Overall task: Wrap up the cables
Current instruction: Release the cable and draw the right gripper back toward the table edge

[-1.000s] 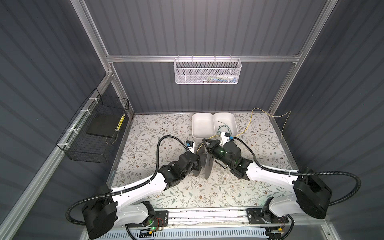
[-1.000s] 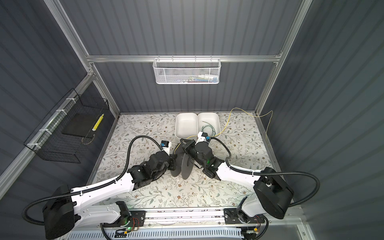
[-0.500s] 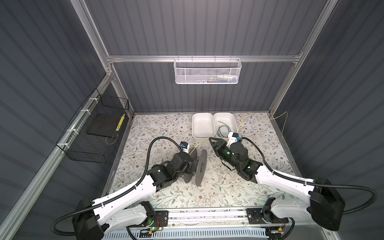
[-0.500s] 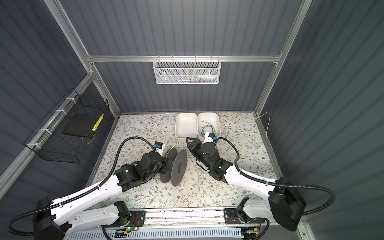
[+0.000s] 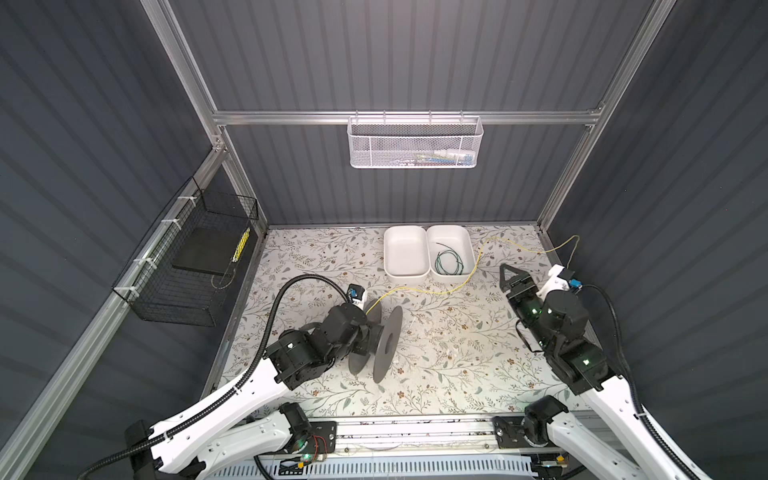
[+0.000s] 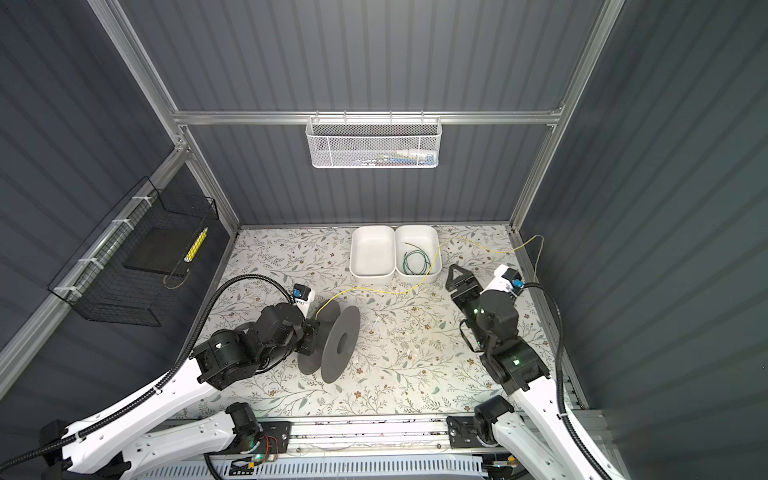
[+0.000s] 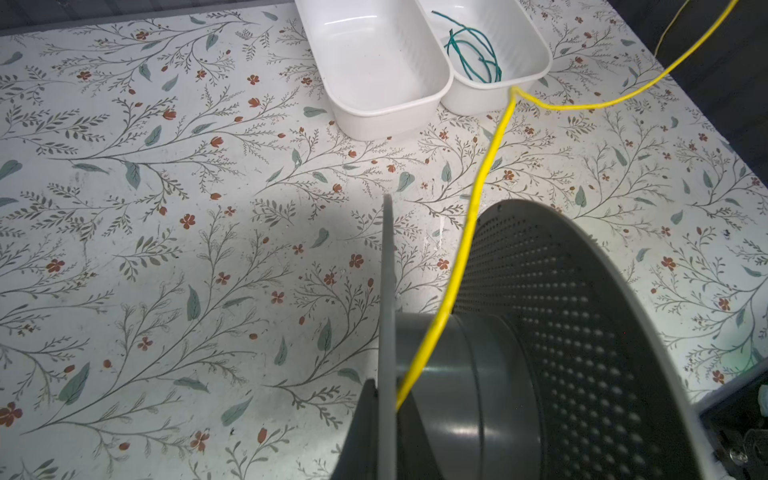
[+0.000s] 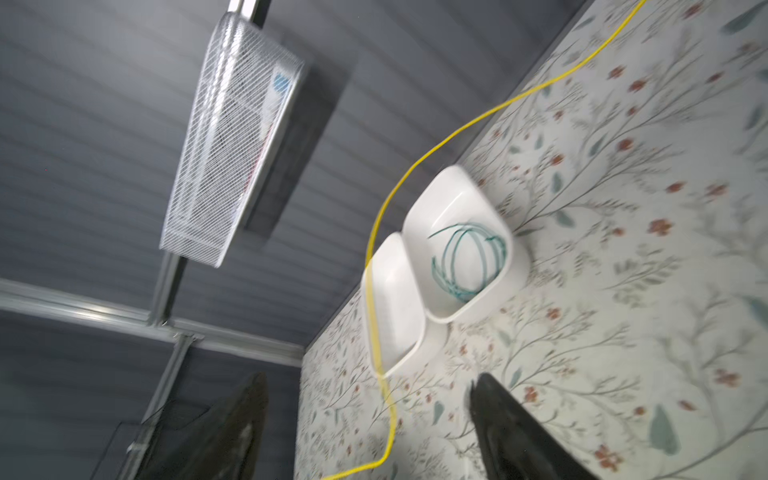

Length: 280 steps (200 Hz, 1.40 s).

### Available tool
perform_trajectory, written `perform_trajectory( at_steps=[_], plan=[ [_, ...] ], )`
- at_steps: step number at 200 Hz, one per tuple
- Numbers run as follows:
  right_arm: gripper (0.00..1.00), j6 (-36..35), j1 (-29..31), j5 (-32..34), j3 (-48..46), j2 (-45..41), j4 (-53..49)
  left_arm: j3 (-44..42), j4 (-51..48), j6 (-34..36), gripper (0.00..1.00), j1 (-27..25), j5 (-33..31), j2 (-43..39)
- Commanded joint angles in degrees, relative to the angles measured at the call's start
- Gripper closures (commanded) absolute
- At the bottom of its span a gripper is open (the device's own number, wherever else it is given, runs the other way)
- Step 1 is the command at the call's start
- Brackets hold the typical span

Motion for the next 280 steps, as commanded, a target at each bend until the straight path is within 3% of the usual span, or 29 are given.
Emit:
perform_trajectory(
  at_steps=[1,20,45,66,87,141,159,215,280],
  plan=[
    [0.11,-8.75,-7.88,-13.41,3.35,7.88,-3.49,3.23,-1.94,0.8,1.0,0.14,0.04,-1.89],
    [0.06,-8.29,-12.88,-20.31,5.54,15.17,2.15,3.53,-3.24,0.42,1.0,0.17,-0.55,-2.95],
    [0.07,-3.09,-17.35,-27.02,8.19,24.57,10.95,3.7,-4.65,0.29,1.0,0.18,-1.18,-4.21],
    [0.12,3.22,-19.57,-32.32,11.16,31.48,15.86,4.07,-5.99,0.18,1.0,0.17,-1.33,-4.83],
    [0.16,7.62,-20.48,-33.53,14.13,36.48,20.08,4.36,-6.65,0.43,1.0,0.14,-1.67,-5.65],
    [0.38,17.71,-20.77,-38.57,19.01,47.41,27.81,4.63,-8.13,0.27,1.0,0.14,-2.74,-7.74],
    [0.43,19.83,-20.86,-38.85,17.97,48.02,29.83,4.45,-8.59,0.27,1.0,0.15,-3.18,-8.5],
    [0.43,18.59,-22.78,-36.81,12.71,41.9,28.77,5.05,-9.04,0.8,1.0,0.18,-4.12,-8.99],
    [0.36,15.27,-24.73,-35.61,9.49,32.64,22.33,4.24,-8.09,0.53,1.0,0.17,-4.71,-9.52]
  ],
)
